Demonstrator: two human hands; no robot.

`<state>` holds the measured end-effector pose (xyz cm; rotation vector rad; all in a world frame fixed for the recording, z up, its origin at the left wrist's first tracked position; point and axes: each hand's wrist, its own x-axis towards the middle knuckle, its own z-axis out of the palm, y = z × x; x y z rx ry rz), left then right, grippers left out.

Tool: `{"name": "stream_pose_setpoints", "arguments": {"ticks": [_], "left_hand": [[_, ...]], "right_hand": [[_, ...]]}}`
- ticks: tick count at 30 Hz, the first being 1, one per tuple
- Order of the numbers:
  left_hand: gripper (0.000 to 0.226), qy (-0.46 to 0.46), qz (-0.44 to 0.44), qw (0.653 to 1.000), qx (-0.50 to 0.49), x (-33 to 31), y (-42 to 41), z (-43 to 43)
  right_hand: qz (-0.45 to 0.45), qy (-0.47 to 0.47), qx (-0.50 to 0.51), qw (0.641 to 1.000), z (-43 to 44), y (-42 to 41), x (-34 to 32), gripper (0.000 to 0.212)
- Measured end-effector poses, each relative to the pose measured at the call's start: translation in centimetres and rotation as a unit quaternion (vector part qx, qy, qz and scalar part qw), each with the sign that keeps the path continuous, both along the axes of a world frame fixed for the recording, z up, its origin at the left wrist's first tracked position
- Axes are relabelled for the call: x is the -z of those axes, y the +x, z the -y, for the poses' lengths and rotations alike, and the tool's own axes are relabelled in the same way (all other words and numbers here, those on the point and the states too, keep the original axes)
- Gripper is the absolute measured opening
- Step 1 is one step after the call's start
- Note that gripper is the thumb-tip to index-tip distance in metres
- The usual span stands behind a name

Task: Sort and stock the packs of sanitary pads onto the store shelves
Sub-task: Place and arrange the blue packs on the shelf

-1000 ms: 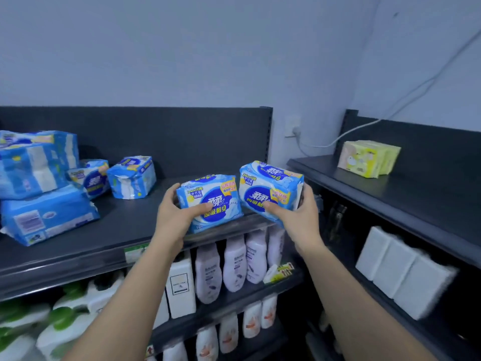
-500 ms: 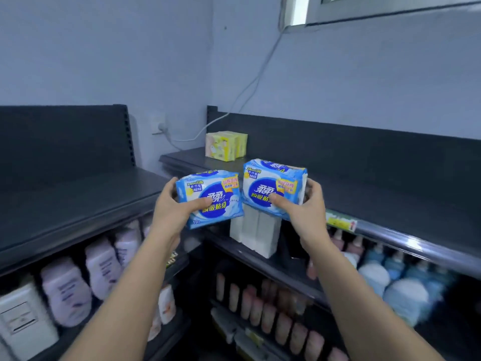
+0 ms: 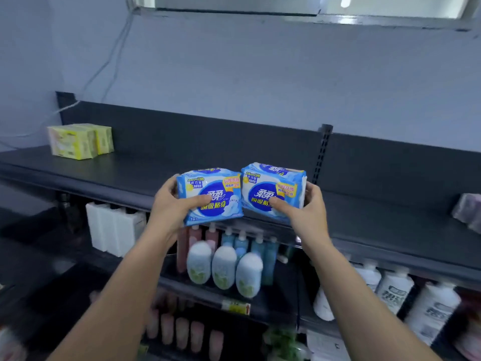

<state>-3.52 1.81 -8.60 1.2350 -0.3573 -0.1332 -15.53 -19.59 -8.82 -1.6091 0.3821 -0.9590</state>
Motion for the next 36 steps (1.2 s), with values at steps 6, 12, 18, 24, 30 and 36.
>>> {"name": "stream_pose_setpoints", "arguments": {"ticks": [6, 12, 18, 24, 30, 36], "left_hand": [[0.063, 0.026, 0.027, 0.997, 0.072, -1.6, -1.3, 10.5], [0.045, 0.049, 0.046, 0.987, 0.148, -2.1, -1.0, 21.5], [0.05, 0.086, 0.04, 0.971, 0.219, -2.5, -0.3, 32.0], [0.056, 0.131, 0.029, 0.952, 0.274, -2.1, -0.3, 40.8], [0.079, 0.158, 0.041, 0.941, 0.298, -0.7, -0.7, 47.2], [0.083, 0.18, 0.039, 0.936, 0.3, 1.1, -1.2, 52.3]], "right_hand": [[0.014, 0.026, 0.062, 0.998, 8.8, -3.8, 0.0, 0.06], [0.024, 0.032, 0.127, 0.991, 17.8, -5.8, 0.1, 0.057], [0.026, 0.07, 0.167, 0.983, 26.2, -7.0, 0.8, 0.064], [0.004, 0.093, 0.21, 0.973, 33.2, -8.5, 2.0, 0.061], [-0.039, 0.106, 0.204, 0.973, 39.9, -10.3, 2.7, 0.053], [-0.105, 0.117, 0.152, 0.976, 46.6, -11.6, 3.3, 0.048]]}}
